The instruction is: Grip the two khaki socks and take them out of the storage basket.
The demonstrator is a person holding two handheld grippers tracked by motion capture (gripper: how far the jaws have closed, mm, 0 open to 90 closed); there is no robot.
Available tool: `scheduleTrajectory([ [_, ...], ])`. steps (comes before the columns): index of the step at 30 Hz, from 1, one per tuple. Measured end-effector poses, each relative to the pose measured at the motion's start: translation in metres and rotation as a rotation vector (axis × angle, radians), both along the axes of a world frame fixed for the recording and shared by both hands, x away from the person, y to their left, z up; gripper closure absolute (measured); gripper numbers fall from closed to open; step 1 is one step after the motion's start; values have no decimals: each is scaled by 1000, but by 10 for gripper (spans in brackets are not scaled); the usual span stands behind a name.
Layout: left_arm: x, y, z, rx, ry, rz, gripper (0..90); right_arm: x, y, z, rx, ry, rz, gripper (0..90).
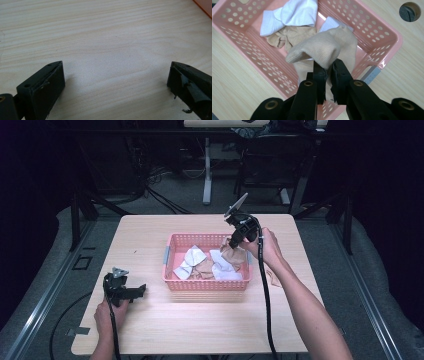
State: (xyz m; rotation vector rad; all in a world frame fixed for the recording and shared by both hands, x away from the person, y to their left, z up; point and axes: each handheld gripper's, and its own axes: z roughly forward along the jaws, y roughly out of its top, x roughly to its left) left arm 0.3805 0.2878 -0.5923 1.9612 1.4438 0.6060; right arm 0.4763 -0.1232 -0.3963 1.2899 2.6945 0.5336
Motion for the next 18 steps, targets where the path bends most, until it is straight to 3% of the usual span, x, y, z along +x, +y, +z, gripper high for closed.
scheduleTrajectory([
  [10,0,0,0,1,0,0,12,-3,-5,19,22,-9,5,827],
  [18,0,0,0,1,0,0,12,-7,-10,32,7,-20,10,827],
])
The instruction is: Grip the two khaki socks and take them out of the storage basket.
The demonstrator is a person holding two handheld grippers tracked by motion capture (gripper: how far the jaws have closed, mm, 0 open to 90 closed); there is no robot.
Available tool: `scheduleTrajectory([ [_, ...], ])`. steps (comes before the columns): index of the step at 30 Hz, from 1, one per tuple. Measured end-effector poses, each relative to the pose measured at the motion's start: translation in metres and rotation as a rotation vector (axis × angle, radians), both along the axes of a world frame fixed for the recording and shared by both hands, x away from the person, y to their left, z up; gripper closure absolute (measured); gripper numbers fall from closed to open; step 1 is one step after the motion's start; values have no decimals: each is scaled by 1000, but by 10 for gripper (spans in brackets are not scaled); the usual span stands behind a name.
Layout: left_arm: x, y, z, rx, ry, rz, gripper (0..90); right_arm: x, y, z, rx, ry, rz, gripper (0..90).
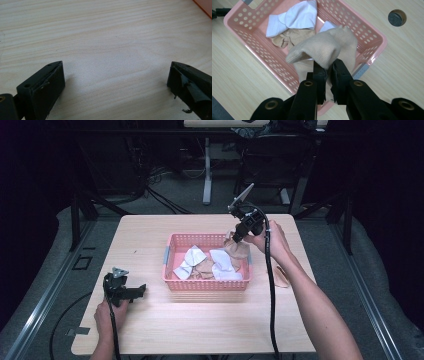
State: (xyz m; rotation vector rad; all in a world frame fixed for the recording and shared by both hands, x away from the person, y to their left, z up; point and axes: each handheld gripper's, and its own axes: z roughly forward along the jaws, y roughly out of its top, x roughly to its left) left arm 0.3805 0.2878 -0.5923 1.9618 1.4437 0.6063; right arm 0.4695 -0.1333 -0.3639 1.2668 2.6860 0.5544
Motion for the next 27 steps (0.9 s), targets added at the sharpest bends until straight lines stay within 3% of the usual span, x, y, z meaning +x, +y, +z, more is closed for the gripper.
scheduleTrajectory([
  [9,0,0,0,0,0,0,12,-4,-17,11,2,-17,-21,827],
  [17,0,0,0,0,0,0,12,-8,-48,19,-11,-23,-60,827],
  [27,0,0,0,0,0,0,12,-10,-85,15,-21,-18,-129,826],
])
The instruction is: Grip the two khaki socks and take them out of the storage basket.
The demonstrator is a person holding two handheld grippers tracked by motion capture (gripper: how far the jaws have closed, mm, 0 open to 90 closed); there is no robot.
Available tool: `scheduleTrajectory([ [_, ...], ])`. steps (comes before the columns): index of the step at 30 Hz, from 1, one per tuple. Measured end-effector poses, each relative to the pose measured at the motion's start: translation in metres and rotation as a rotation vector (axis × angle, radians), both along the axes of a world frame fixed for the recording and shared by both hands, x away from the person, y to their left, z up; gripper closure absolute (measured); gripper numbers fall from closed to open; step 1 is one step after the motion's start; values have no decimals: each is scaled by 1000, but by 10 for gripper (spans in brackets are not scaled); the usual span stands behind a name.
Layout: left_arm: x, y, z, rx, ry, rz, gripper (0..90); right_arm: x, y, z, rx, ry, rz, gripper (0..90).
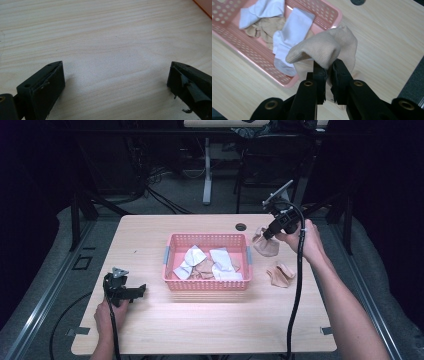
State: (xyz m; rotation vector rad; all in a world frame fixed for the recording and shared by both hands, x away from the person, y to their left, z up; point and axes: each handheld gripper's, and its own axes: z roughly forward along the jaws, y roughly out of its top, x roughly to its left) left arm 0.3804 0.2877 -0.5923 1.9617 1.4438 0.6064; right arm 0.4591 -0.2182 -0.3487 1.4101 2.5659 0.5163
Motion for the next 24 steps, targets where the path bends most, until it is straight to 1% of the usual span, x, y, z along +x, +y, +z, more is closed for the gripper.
scheduleTrajectory([
  [5,0,0,0,0,0,0,12,0,-18,-11,-8,2,-38,826],
  [6,0,0,0,0,0,1,12,0,-21,-14,5,3,-50,826],
  [9,0,0,0,0,0,0,12,1,-30,-23,10,20,-70,826],
  [16,0,0,0,0,0,0,12,0,-49,-45,31,39,-116,825],
  [18,0,0,0,0,0,0,12,0,-52,-53,31,45,-128,824],
  [20,0,0,0,0,0,0,12,1,-54,-61,19,55,-132,823],
  [22,0,0,0,0,1,0,12,3,-55,-71,13,72,-140,823],
  [23,0,0,0,0,0,0,12,3,-56,-77,27,67,-154,823],
  [24,0,0,0,0,0,0,12,5,-58,-82,16,84,-148,823],
])
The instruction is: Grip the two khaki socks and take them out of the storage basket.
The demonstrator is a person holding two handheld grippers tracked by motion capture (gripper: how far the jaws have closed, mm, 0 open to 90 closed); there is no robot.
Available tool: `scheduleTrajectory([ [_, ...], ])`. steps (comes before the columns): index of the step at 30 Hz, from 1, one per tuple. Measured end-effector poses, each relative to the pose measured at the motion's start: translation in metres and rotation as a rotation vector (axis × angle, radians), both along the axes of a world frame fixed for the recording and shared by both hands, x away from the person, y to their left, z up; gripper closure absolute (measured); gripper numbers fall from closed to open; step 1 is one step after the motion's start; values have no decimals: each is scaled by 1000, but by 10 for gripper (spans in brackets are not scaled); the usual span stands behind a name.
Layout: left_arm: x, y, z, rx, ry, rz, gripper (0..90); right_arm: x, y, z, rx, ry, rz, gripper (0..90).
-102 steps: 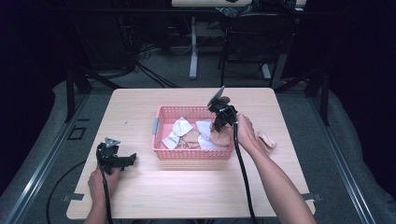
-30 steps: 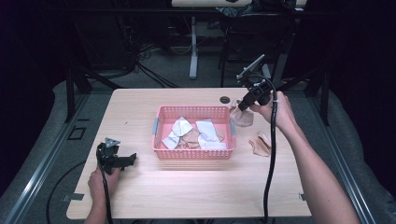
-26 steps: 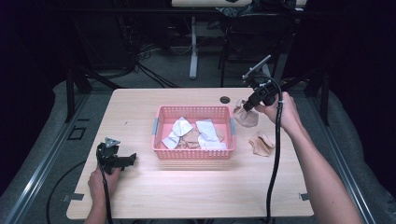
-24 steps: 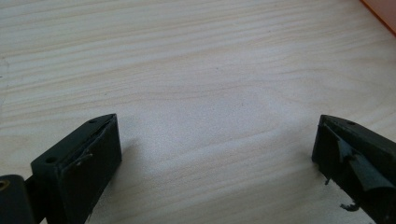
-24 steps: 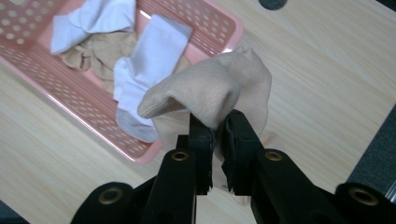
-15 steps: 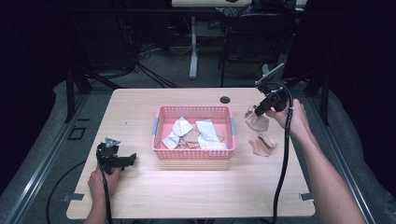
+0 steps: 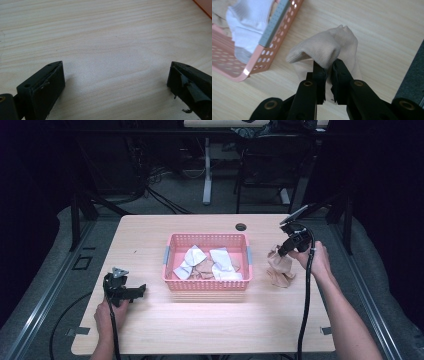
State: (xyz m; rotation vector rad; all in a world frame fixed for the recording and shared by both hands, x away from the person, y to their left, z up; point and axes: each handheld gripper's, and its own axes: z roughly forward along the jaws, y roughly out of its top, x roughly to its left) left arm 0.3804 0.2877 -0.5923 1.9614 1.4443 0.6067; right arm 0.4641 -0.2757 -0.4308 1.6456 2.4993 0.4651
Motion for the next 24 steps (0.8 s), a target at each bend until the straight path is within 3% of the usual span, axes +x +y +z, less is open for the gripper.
scheduleTrajectory([
  [4,0,0,0,0,0,0,12,5,-2,-26,-15,33,-31,821],
  [10,0,0,0,0,0,0,12,12,-8,-58,36,92,-75,816],
  [13,0,0,0,0,0,0,12,11,-5,-68,37,79,-95,808],
  [18,0,0,0,0,0,0,12,8,-7,-63,40,53,-78,694],
  [20,0,0,0,0,0,0,12,4,-6,-60,53,19,-95,595],
  [24,0,0,0,0,0,0,12,-4,-8,-50,48,2,-81,480],
])
